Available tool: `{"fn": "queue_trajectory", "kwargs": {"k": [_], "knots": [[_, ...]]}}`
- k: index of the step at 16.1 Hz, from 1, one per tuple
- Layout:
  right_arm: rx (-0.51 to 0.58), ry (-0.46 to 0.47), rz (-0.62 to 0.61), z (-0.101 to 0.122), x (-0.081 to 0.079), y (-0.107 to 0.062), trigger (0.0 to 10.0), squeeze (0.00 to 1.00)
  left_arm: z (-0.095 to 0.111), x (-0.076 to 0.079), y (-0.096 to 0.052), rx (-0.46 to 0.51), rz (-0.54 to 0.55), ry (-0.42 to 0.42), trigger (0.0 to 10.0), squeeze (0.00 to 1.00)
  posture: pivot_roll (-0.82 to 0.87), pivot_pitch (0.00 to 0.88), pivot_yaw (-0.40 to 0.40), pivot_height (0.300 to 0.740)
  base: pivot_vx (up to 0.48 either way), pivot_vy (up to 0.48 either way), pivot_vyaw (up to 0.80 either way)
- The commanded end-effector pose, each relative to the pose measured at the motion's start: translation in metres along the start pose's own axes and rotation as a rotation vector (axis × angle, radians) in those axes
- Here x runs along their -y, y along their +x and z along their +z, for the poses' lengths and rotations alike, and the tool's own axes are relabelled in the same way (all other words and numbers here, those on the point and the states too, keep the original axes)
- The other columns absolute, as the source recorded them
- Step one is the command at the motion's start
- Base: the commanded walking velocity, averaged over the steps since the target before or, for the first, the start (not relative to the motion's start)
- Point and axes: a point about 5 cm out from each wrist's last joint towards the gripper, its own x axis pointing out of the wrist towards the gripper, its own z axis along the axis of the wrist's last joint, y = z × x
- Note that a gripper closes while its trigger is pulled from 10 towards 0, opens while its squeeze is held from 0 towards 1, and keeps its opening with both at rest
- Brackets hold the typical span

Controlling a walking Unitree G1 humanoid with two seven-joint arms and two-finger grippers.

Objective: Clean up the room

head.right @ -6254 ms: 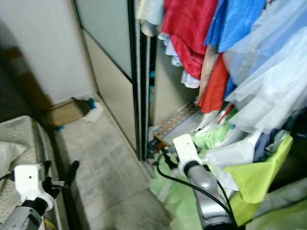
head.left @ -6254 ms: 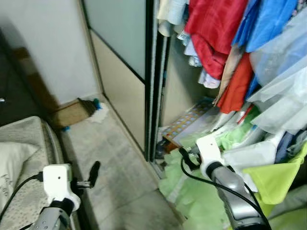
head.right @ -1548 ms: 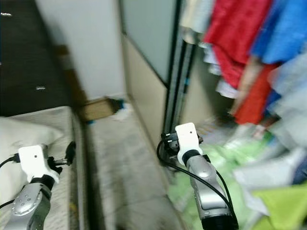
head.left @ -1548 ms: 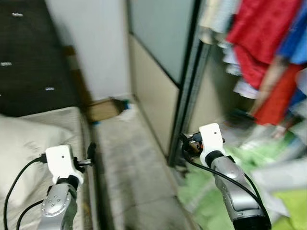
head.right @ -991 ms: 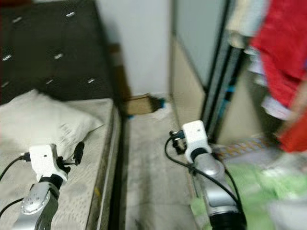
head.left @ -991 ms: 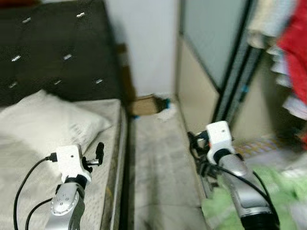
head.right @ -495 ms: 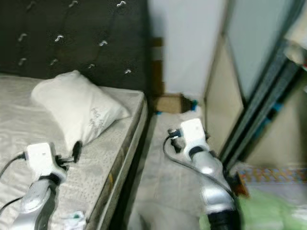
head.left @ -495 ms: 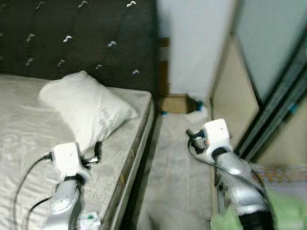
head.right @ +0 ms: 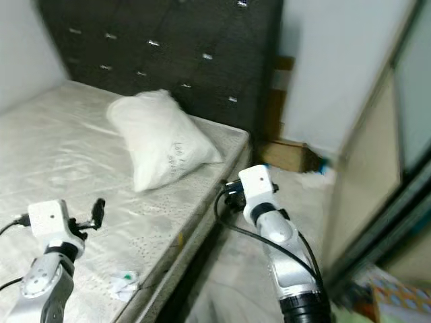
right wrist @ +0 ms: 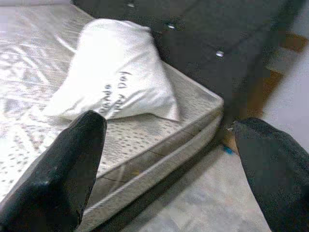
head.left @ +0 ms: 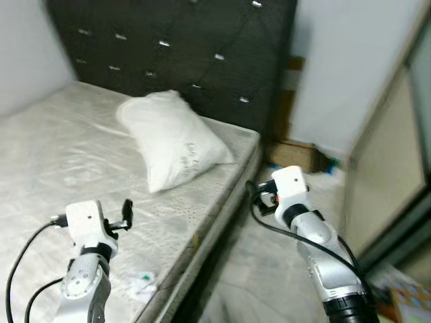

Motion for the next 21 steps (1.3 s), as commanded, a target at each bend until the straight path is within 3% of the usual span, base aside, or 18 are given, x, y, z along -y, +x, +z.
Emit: {"fn": "queue_trajectory", "kwargs": {"k": [1,16,21], "knots": [[-0.001,0.005,-0.005,-0.001,0.004,-0.001,10.0,0.0,0.0,0.003,0.0,-0.001,-0.01,-0.004,10.0,0.0,-0.17,0.0,0.032,0.74,0.0,0.0,0.8],[0.008,0.02,0.011,-0.001,-0.002,0.0,10.0,0.0,0.002,0.001,0.003,0.01,0.01,0.022,10.0,0.0,-0.16,0.0,0.04,0.74,0.0,0.0,0.8],[0.057,0.049,0.0,0.01,-0.002,0.004,10.0,0.0,0.011,0.003,0.009,0.041,0.012,0.02,10.0,0.0,-0.18,0.0,0.049,0.74,0.0,0.0,0.76]]}}
